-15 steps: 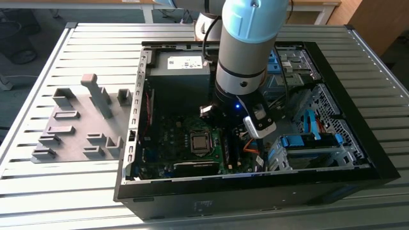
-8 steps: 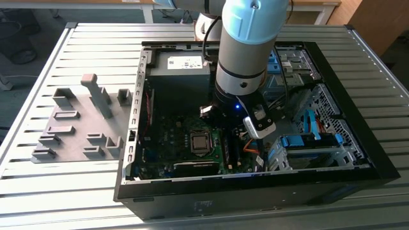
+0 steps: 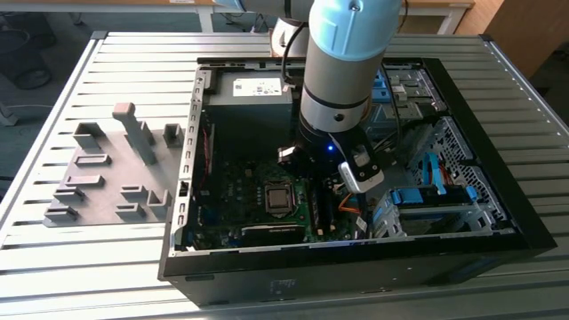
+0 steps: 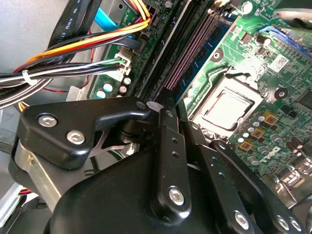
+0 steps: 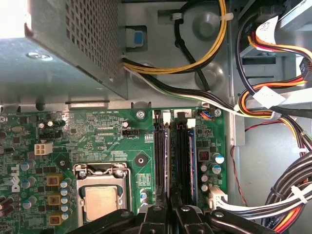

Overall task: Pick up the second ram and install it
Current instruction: 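Insert the second ram into the second slot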

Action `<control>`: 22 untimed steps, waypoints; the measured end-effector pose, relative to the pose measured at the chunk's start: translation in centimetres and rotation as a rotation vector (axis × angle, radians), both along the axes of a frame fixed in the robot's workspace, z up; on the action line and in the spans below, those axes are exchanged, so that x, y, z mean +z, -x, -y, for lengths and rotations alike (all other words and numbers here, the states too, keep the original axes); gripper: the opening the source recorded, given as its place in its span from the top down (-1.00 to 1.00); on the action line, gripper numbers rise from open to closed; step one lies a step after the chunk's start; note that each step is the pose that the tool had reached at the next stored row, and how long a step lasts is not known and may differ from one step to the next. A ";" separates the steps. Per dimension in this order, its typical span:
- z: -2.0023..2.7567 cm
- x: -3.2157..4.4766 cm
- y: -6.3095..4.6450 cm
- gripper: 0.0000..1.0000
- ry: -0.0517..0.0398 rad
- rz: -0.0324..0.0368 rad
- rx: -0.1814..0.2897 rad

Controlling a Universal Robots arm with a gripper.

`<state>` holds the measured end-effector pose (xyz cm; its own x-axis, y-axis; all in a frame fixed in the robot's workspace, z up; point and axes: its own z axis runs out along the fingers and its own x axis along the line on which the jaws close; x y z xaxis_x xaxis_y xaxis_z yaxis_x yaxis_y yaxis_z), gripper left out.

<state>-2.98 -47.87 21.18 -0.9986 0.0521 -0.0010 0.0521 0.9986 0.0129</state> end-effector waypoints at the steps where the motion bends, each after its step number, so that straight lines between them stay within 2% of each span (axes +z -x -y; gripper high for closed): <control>1: 0.00 0.00 0.0 0.72 -0.0002 0.0001 0.000; 22: 0.00 -0.25 -0.2 0.72 -0.0029 -0.0001 0.000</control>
